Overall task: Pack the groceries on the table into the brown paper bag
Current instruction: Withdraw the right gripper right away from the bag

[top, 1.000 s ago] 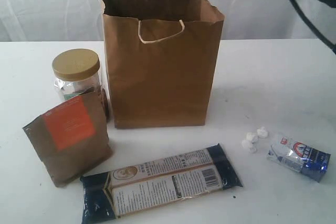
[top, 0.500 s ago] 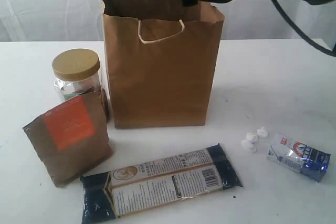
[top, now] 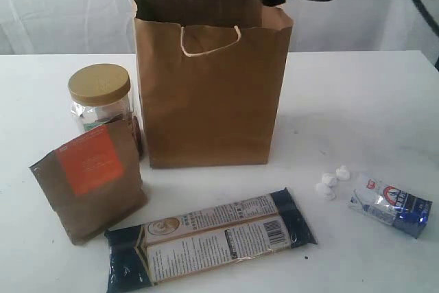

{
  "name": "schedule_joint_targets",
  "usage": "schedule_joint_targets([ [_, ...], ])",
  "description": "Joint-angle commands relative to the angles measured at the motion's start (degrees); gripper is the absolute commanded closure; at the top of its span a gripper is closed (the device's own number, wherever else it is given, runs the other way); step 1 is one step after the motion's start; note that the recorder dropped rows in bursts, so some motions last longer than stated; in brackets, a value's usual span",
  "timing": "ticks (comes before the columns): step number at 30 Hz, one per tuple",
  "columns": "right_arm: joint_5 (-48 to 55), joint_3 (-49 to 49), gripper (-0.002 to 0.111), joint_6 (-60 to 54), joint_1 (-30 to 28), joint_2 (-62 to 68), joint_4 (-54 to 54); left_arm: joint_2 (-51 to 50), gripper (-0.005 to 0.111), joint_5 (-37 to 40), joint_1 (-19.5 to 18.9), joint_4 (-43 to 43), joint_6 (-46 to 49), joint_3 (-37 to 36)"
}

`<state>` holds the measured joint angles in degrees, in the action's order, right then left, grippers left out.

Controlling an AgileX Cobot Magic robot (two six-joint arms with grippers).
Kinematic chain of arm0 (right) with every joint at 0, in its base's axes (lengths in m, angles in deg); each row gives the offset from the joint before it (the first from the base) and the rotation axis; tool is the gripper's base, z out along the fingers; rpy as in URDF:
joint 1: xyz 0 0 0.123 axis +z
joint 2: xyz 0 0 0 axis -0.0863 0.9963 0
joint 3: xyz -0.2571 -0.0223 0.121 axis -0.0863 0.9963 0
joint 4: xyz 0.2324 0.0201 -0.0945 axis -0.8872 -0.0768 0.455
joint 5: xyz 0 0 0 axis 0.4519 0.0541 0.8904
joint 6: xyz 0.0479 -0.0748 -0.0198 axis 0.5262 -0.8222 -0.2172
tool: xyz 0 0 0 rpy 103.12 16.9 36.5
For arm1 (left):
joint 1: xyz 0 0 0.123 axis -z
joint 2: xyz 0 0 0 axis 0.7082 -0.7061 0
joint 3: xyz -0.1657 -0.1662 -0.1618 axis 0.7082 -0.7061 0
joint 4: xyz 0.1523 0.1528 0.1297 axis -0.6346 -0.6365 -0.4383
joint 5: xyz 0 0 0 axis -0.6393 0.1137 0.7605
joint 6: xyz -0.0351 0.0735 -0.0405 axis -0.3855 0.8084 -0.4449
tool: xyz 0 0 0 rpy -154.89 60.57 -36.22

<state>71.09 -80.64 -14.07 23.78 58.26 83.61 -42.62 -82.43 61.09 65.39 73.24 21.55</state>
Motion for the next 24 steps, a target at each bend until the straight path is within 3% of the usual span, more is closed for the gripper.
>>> schedule_joint_targets([
  [1,0.3,5.5,0.043,-0.6,-2.9,-7.9,1.5,0.3,0.107,-0.2,0.1,0.1,-0.1,-0.2],
  [8,7.6,10.0,0.045,-0.3,-7.7,-21.1,4.4,0.3,0.107,-0.2,0.1,0.1,-0.1,-0.2],
  [15,29.2,10.0,0.047,-0.3,-9.2,-31.9,15.8,0.3,0.107,-0.2,0.1,0.1,-0.1,-0.2],
  [24,43.9,10.0,0.047,-0.3,-9.2,-33.8,19.1,0.3,0.107,-0.2,0.1,0.1,-0.1,-0.2],
])
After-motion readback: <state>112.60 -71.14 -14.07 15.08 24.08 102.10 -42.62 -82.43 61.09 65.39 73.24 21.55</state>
